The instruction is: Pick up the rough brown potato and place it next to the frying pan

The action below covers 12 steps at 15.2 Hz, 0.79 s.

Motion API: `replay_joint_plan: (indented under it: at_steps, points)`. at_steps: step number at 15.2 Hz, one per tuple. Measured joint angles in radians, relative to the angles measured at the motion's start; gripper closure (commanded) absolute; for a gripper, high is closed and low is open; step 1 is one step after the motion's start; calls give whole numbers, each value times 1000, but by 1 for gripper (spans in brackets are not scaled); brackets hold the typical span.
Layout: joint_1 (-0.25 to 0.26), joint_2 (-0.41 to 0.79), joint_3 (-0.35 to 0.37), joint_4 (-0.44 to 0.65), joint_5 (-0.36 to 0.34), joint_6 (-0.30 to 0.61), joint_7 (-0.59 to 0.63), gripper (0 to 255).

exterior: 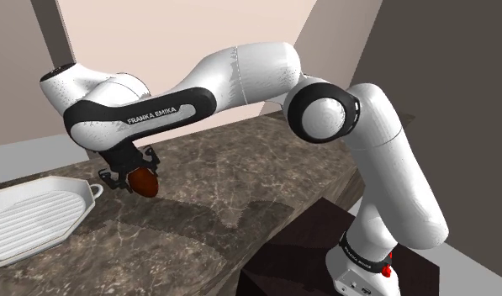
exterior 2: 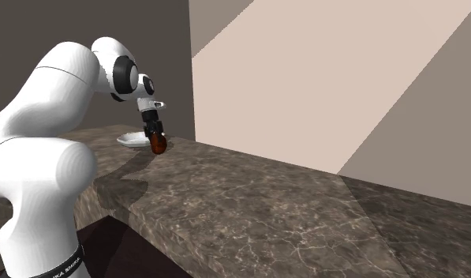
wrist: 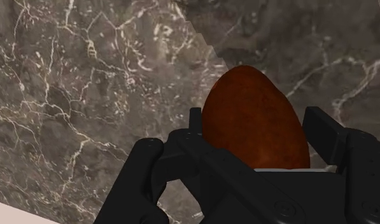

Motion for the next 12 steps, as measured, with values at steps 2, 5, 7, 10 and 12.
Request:
replay_joint_plan:
  at_steps: [2, 5, 7, 10, 12]
  points:
    - [-2, 0, 0, -8, 1, 1, -1, 0]
    - [-4, 0, 0, -19, 1, 5, -1, 0]
    - [-2, 4, 0, -13, 1, 2, 0, 0]
    - [24, 44, -2, 124, 2, -91, -13, 0]
    - [32, 56, -3, 186, 2, -140, -23, 0]
